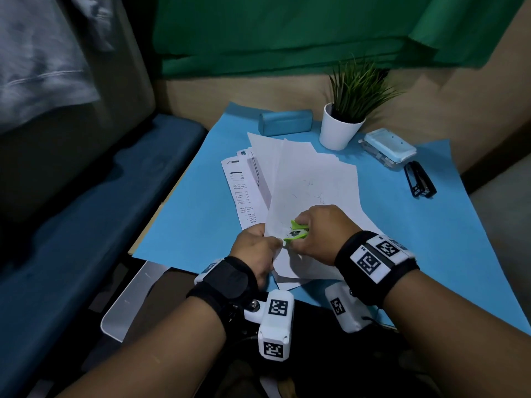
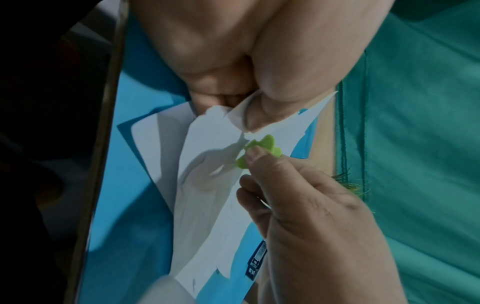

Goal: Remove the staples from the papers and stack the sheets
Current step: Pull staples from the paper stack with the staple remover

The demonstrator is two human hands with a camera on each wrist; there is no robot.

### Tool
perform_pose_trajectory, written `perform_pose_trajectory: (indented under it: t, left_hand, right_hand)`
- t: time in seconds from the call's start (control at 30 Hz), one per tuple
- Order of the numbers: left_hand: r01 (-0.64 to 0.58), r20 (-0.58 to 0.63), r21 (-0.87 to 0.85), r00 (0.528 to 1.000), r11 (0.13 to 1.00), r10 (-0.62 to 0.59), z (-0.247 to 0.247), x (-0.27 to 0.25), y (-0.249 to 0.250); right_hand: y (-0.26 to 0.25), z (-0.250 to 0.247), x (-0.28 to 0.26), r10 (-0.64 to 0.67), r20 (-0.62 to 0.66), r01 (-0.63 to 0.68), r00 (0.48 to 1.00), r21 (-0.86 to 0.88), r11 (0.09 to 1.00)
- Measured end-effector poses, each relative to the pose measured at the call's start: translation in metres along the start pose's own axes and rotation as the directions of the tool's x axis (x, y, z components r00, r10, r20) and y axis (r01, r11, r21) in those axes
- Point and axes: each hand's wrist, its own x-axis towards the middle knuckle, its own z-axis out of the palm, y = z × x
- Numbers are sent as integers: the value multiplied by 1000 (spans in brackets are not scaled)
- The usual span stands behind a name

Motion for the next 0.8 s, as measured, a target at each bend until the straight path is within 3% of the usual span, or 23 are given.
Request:
perform_pose_trajectory:
  t: [0.6,0.73,0.8]
  left_hand:
    - [-5,-26,-68,1000,998,3,2,-6,1]
    - [2,-15,-36,1000,999,-2,0,-8,4]
    - [24,3,-64,1000,998,-24,-2,-5,5]
  right_hand:
    - [-10,-4,2,79,39,-80,996,28,996]
    - [-2,0,3,101,47,-107,994,143,984]
    - [5,6,3,153,68,-167,986,367,915]
